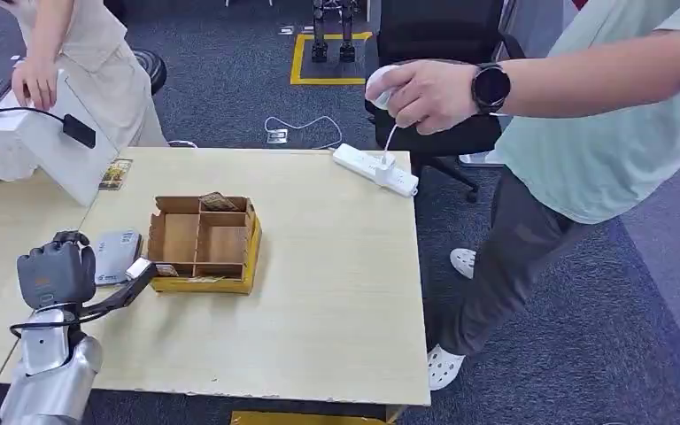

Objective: Pass the card to the sensor for recognition and then transmit it.

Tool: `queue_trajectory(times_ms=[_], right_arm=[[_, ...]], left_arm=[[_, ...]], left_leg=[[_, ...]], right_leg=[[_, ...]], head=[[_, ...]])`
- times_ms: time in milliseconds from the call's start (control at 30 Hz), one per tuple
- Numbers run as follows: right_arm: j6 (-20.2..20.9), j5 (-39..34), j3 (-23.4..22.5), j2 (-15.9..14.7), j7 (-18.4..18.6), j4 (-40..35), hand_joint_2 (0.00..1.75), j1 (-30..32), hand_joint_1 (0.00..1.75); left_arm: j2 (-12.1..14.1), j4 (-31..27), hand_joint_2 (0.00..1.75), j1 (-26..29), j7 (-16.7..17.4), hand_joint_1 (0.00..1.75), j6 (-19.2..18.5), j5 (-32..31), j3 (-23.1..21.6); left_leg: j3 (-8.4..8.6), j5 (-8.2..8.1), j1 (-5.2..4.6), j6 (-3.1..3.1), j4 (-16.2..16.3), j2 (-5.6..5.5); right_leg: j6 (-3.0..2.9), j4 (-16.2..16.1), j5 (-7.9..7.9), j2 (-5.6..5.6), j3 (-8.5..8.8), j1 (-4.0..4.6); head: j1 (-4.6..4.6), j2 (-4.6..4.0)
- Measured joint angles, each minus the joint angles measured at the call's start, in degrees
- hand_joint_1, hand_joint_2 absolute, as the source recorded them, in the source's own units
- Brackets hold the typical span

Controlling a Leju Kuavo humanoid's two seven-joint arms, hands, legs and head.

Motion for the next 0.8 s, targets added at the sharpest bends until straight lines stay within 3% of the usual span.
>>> queue_trajectory(times_ms=[433,800], right_arm=[[0.0,-0.2,0.7,0.0,-0.2,0.0,1.75,-0.1,0.00],[0.0,-0.2,0.7,0.0,-1.1,-0.1,1.75,-0.3,0.00]], left_arm=[[1.4,10.0,1.75,-3.0,1.7,1.75,0.0,-2.1,0.3],[3.6,19.1,1.75,-4.9,6.6,1.75,0.0,-6.7,-3.8]], left_leg=[[0.01,0.00,0.00,0.00,0.0,0.01],[0.07,0.04,-0.01,-0.07,0.0,-0.01]], right_leg=[[0.00,0.0,0.00,0.02,-0.01,0.00],[-0.01,0.0,0.00,-0.01,0.04,-0.01]], head=[[0.00,0.00],[0.00,0.00]])
